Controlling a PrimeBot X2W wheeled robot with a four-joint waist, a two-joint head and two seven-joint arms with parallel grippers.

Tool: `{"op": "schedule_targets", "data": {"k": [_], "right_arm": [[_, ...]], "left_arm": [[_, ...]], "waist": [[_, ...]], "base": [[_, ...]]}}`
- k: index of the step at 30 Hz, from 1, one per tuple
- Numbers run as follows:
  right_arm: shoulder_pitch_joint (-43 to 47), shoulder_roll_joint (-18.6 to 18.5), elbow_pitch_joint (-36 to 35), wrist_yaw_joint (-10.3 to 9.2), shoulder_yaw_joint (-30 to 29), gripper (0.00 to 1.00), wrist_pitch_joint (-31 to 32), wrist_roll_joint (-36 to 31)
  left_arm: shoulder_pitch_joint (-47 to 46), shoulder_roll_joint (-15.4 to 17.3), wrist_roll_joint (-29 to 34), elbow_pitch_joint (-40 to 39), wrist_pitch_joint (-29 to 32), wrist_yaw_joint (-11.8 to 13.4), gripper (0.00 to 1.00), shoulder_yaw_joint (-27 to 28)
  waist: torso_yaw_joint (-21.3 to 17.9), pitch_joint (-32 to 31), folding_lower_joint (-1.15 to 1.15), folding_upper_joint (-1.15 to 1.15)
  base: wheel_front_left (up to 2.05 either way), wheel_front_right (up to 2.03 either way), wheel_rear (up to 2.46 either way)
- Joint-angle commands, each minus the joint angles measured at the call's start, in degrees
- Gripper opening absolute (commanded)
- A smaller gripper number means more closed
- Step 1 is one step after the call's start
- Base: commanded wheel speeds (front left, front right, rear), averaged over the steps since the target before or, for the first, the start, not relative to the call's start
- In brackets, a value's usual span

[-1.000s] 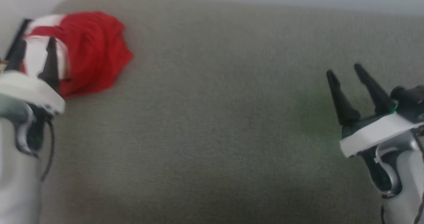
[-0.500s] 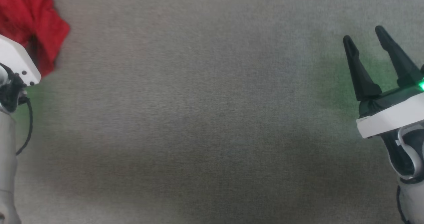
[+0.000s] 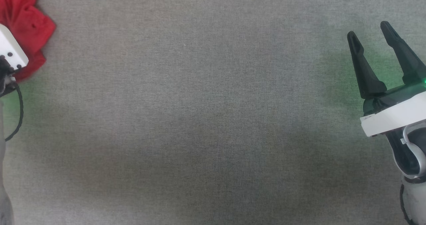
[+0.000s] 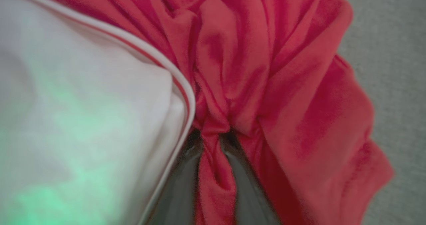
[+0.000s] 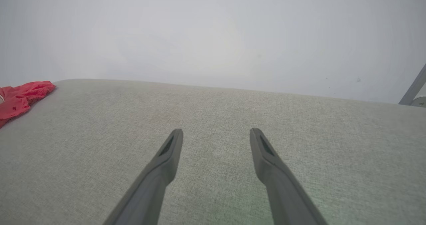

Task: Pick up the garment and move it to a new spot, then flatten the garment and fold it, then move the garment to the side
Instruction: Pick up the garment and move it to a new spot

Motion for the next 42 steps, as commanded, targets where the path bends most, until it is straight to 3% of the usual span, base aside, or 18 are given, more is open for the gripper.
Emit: {"op": "schedule_targets", "data": {"k": [1, 12, 22, 33, 37, 42], "right_arm": [[-0.5, 0.4, 0.3, -0.01, -0.1, 1.0, -0.3, 0.1], [2.1, 2.8, 4.1, -0.02, -0.6, 1.0, -3.4, 0.5], [4.2, 5.6, 7.6, -0.02, -0.2, 1.0, -5.7, 0.3], [4.9, 7.7, 10.0, -0.02, -0.7, 1.0, -7.5, 0.2], [5.0, 8.0, 10.8, -0.01, -2.2, 1.0, -8.4, 0.1], [5.3, 7.7, 11.7, -0.01, -5.4, 1.0, -9.6, -0.6]], "left_arm": [[3.3, -1.0, 0.6, 3.4, 0.0, 0.2, 0.0, -0.7], [-1.0, 3.5, 2.4, -0.3, -14.1, -3.2, 0.0, -2.2], [-3.5, 5.2, 4.4, -6.5, -17.4, -5.1, 0.0, -5.9], [-1.5, 6.4, 3.2, -18.7, -10.0, -6.1, 0.0, -9.4], [1.8, 6.7, 1.8, -27.9, -5.0, -5.9, 0.0, -9.8], [7.5, 6.2, 0.2, -42.5, 3.0, -3.7, 0.0, -10.1]], "waist": [[0.2, -0.7, 0.0, 0.0], [2.1, -9.4, 0.0, 0.0], [3.6, -18.4, 0.0, 0.0], [2.6, -24.6, 0.0, 0.0], [0.9, -26.1, 0.0, 0.0], [-1.7, -27.0, 0.0, 0.0]], "base": [[0.0, 0.0, 0.0], [0.0, 0.0, 0.0], [0.0, 0.0, 0.0], [0.0, 0.0, 0.0], [0.0, 0.0, 0.0], [0.0, 0.0, 0.0]]}}
